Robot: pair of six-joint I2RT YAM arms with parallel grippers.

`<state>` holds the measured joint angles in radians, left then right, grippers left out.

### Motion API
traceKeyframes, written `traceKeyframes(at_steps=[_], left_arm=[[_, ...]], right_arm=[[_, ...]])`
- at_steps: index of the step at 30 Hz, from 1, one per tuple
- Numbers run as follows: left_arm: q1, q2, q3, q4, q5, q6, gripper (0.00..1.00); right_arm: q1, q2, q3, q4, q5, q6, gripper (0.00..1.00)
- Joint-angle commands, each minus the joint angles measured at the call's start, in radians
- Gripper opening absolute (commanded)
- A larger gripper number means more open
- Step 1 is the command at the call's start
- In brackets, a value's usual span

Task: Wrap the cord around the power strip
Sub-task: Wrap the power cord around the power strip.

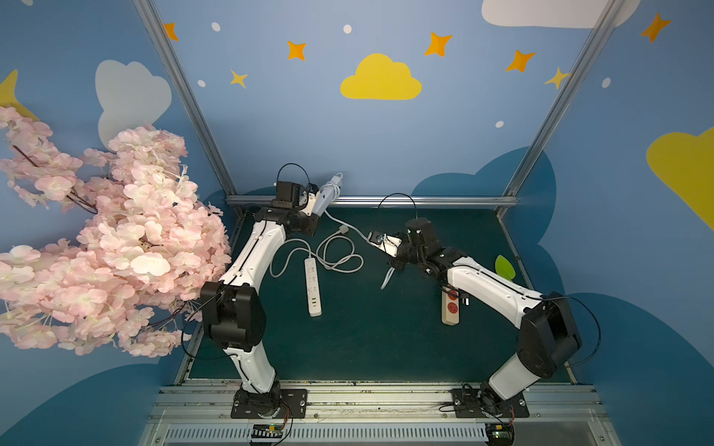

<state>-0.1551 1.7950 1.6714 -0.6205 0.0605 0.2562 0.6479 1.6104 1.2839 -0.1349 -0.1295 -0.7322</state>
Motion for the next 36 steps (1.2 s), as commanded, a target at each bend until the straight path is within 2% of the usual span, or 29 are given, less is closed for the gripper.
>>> traceKeyframes(at_steps=[1,4,8,13,19,22,25,29,34,36], left_arm=[[-0.065,0.008,-0.008,-0.083,-0.061,0.167,0.03],[-0.129,0.02,-0.004,-0.193,-0.02,0.223,0.03],[-0.208,0.038,0.018,-0.382,0.1,0.285,0.03],[-0.288,-0.031,-0.056,-0.458,0.297,0.382,0.03],[-0.299,-0.105,-0.068,-0.484,0.559,0.443,0.03],[-0.291,-0.16,-0.059,-0.475,0.681,0.455,0.03],[-0.258,-0.214,-0.056,-0.412,0.757,0.408,0.03],[-0.218,-0.27,-0.061,-0.267,0.815,0.293,0.03],[-0.198,-0.304,-0.089,-0.082,0.808,0.163,0.03],[-0.196,-0.31,-0.092,-0.025,0.795,0.121,0.03]], right_arm=[[-0.005,-0.054,0.082,-0.024,0.074,-0.104,0.0],[-0.036,-0.025,0.168,-0.052,0.07,-0.133,0.0],[-0.09,0.051,0.307,-0.073,0.039,-0.157,0.0],[-0.17,0.204,0.518,-0.124,-0.017,-0.147,0.0],[-0.268,0.432,0.795,-0.224,-0.204,-0.023,0.0],[-0.291,0.519,0.868,-0.256,-0.289,0.034,0.0],[-0.306,0.551,0.849,-0.224,-0.369,0.129,0.0],[-0.321,0.525,0.668,0.016,-0.433,0.33,0.0],[-0.326,0.529,0.532,0.235,-0.467,0.584,0.01],[-0.32,0.545,0.502,0.308,-0.46,0.66,0.11]])
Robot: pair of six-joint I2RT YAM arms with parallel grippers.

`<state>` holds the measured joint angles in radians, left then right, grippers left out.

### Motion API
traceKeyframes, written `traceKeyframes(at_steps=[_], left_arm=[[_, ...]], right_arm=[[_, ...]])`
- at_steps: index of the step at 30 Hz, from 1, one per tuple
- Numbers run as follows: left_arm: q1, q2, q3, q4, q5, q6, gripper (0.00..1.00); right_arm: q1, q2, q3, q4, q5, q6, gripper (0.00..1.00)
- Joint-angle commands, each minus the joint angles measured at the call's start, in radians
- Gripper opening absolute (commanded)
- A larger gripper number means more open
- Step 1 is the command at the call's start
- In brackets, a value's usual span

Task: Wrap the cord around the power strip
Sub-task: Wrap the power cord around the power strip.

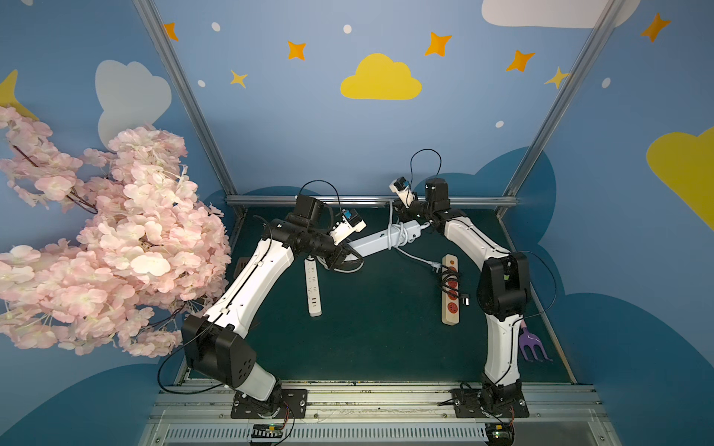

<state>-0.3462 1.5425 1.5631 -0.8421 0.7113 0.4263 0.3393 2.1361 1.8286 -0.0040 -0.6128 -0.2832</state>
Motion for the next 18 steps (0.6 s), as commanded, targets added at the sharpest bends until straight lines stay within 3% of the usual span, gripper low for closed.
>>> traceKeyframes(at_steps=[1,5,9,12,16,18], left_arm=[[-0.006,-0.06,0.019,0.21,0.143,-0.063,0.03],[-0.006,-0.078,0.025,0.272,0.138,-0.122,0.03],[-0.004,-0.087,0.024,0.3,0.159,-0.156,0.03],[-0.004,-0.076,0.017,0.318,0.174,-0.188,0.03],[0.005,-0.048,0.007,0.296,0.142,-0.199,0.03],[0.021,-0.038,-0.015,0.309,0.131,-0.222,0.03]], right_arm=[[-0.008,0.028,-0.052,0.205,0.043,0.237,0.17],[-0.002,0.075,-0.078,0.315,0.128,0.316,0.38],[0.002,0.145,-0.028,0.358,0.165,0.357,0.46],[0.011,0.178,0.008,0.378,0.172,0.377,0.47],[0.023,0.137,-0.037,0.396,0.149,0.368,0.32],[0.029,0.085,-0.1,0.406,0.162,0.359,0.38]])
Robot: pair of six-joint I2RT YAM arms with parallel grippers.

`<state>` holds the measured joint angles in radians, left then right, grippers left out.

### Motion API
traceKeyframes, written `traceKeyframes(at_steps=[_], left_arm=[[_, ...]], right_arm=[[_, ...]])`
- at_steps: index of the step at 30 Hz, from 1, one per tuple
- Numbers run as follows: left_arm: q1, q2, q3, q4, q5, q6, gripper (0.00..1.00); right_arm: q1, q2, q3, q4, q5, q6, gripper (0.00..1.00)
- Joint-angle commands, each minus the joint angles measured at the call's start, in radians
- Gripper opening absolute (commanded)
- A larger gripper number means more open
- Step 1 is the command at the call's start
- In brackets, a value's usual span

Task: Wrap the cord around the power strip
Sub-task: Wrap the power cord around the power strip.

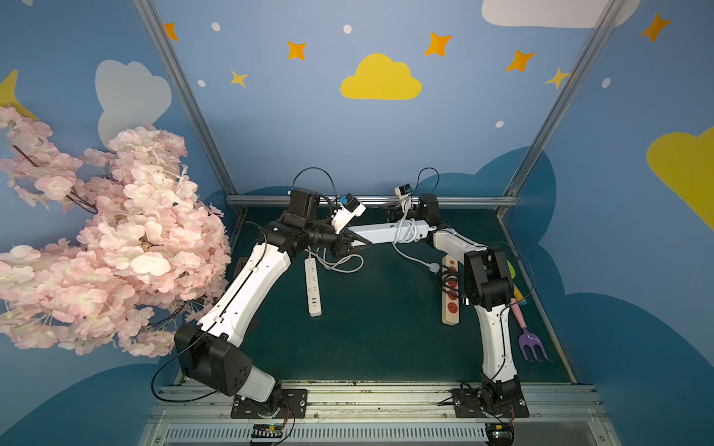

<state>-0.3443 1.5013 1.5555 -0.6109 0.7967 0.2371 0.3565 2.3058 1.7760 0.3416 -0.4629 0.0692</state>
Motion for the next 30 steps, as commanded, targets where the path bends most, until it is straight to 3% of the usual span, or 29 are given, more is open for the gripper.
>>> traceKeyframes(at_steps=[1,8,18,24,30], left_arm=[[0.028,0.001,-0.026,0.112,0.046,-0.064,0.03],[0.041,-0.023,-0.198,0.67,0.15,-0.516,0.03],[0.021,-0.101,-0.262,0.776,-0.004,-0.642,0.03],[-0.017,-0.122,-0.264,0.787,-0.05,-0.654,0.03],[-0.039,-0.133,-0.285,0.87,-0.097,-0.728,0.03]], right_arm=[[0.009,-0.106,-0.072,0.066,0.015,0.021,0.4],[0.004,-0.153,-0.183,0.118,-0.011,0.093,0.44],[-0.005,-0.043,-0.071,0.153,0.024,0.192,0.68],[-0.001,0.008,-0.056,0.259,0.023,0.301,0.73],[0.013,0.086,0.03,0.258,0.109,0.351,0.73]])
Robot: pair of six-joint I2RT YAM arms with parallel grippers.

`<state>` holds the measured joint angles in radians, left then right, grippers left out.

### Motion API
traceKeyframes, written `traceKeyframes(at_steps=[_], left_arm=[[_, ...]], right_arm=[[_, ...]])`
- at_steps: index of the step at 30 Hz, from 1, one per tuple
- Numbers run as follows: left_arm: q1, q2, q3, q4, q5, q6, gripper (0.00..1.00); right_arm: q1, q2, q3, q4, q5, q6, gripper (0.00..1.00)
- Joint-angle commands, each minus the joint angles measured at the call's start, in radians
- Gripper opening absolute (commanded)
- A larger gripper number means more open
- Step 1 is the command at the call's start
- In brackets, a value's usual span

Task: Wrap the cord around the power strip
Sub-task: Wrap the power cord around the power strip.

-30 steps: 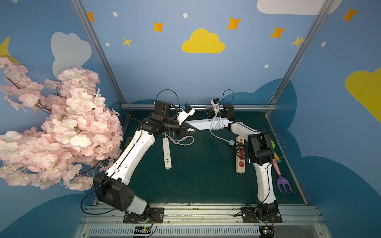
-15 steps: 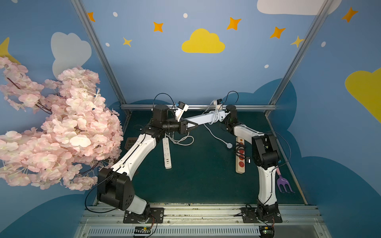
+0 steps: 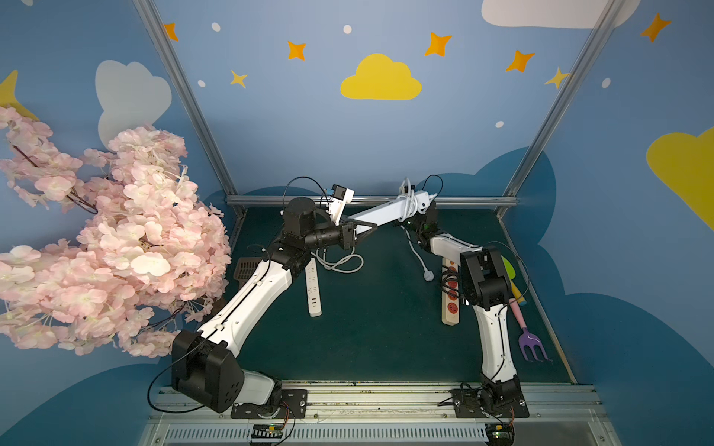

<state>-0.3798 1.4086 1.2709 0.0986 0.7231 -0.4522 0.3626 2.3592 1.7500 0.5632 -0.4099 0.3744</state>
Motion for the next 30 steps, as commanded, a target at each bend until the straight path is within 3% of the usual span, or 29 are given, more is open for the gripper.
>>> traceKeyframes(at_steps=[1,3,6,10,13,17,20,25,30], left_arm=[[-0.003,-0.043,-0.008,0.186,-0.038,-0.059,0.03],[-0.003,-0.046,-0.028,0.238,-0.064,-0.09,0.03],[0.001,-0.044,-0.068,0.322,-0.113,-0.134,0.03],[0.011,-0.032,-0.12,0.402,-0.204,-0.16,0.03],[0.027,-0.012,-0.137,0.453,-0.248,-0.173,0.03],[0.041,0.023,-0.136,0.474,-0.294,-0.157,0.03],[0.044,0.044,-0.122,0.416,-0.351,-0.061,0.03],[0.032,0.066,-0.088,0.262,-0.548,0.239,0.03],[0.038,0.09,-0.076,0.206,-0.68,0.385,0.03]], right_arm=[[0.008,0.051,0.073,0.03,0.066,0.053,0.71],[0.014,0.073,0.086,0.026,0.047,0.051,0.62],[0.027,0.052,0.032,0.042,0.021,0.054,0.39],[0.058,-0.064,-0.172,0.108,-0.001,0.067,0.17],[0.084,-0.15,-0.322,0.178,-0.014,0.085,0.08],[0.123,-0.243,-0.468,0.211,-0.022,0.077,0.04],[0.158,-0.331,-0.541,0.137,0.001,0.004,0.01],[0.244,-0.48,-0.571,-0.163,0.029,-0.238,0.0],[0.327,-0.583,-0.543,-0.484,0.166,-0.511,0.0]])
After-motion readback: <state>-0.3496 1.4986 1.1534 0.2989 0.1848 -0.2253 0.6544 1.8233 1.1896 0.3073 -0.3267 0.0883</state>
